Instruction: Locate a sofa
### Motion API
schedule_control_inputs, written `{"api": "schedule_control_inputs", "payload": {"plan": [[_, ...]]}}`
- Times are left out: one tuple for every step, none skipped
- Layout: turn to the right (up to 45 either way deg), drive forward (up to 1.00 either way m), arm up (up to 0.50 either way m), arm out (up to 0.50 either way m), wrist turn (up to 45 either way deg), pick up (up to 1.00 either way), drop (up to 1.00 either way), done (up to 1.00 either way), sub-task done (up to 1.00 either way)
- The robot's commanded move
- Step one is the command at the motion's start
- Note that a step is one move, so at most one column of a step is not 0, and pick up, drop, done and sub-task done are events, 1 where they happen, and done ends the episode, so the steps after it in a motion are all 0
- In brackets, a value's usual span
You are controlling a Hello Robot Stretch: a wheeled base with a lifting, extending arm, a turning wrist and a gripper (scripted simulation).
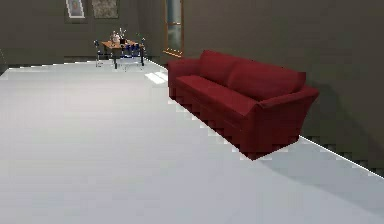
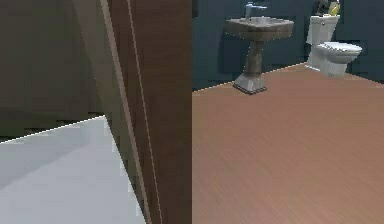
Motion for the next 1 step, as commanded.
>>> {"api": "schedule_control_inputs", "payload": {"plan": [[3.0,0.00,0.00,0.00,0.0,0.00,0.00,0.00,0.00]]}}
